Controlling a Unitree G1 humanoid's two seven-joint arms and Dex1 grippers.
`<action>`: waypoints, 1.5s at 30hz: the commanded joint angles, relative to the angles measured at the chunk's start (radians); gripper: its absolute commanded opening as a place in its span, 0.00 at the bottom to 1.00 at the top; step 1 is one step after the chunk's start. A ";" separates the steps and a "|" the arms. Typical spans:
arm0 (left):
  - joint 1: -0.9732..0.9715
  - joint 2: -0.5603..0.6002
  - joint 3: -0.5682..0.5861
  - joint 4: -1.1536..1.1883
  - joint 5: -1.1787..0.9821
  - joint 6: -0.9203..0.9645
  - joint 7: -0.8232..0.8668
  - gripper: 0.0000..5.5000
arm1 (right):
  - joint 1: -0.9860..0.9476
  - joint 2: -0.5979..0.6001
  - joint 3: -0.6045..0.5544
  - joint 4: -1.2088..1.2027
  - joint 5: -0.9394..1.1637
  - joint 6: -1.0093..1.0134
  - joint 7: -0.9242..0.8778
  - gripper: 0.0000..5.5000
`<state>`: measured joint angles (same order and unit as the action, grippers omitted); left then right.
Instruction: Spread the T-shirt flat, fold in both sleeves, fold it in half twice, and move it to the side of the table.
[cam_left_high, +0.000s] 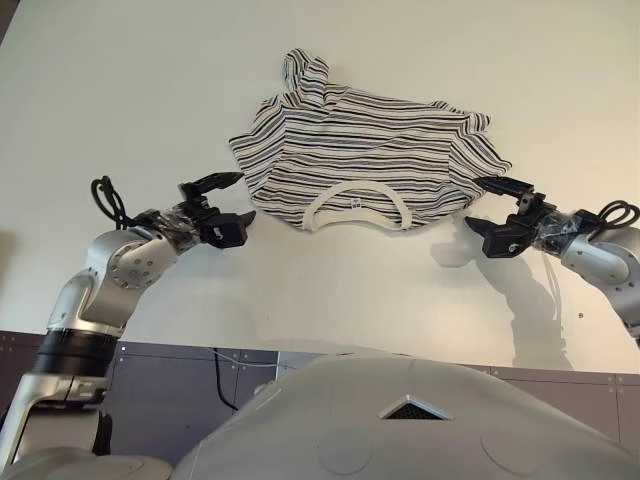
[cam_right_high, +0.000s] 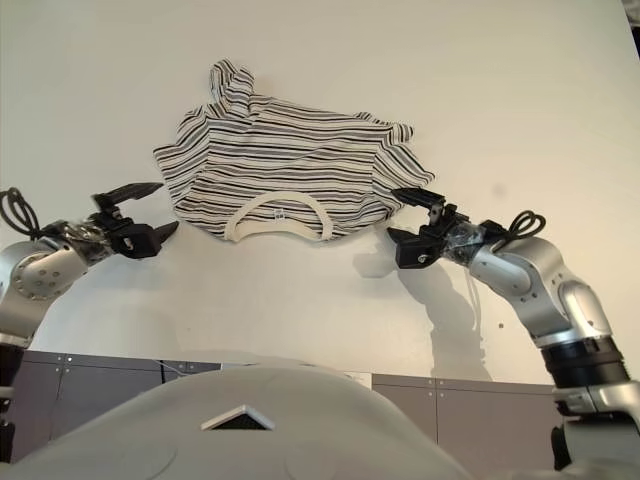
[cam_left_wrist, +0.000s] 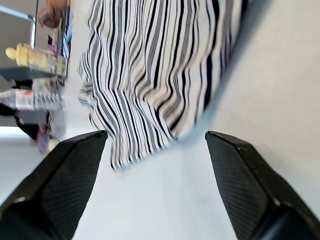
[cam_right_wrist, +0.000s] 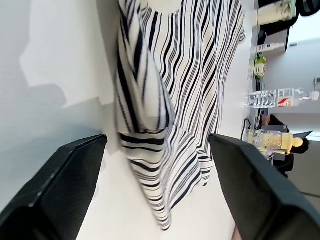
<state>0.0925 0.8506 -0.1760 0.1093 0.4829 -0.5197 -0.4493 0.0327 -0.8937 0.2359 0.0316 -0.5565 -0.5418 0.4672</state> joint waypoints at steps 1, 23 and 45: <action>-0.051 -0.003 -0.099 0.136 0.097 -0.069 -0.003 0.67 | -0.077 0.040 0.053 0.062 -0.050 -0.005 0.011 0.68; -0.177 -0.015 -0.212 0.360 0.103 -0.159 0.048 0.03 | -0.070 0.065 0.089 0.099 -0.006 -0.022 0.036 0.11; -0.680 -0.263 0.214 0.184 -0.742 0.572 -0.001 0.02 | -0.774 0.466 -0.280 0.367 0.877 0.753 -0.045 0.03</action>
<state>-0.4929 0.6097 0.0416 0.2229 -0.3083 0.0812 -0.4760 -0.6350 -0.4633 -0.0206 0.3083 0.3607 0.2736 0.4824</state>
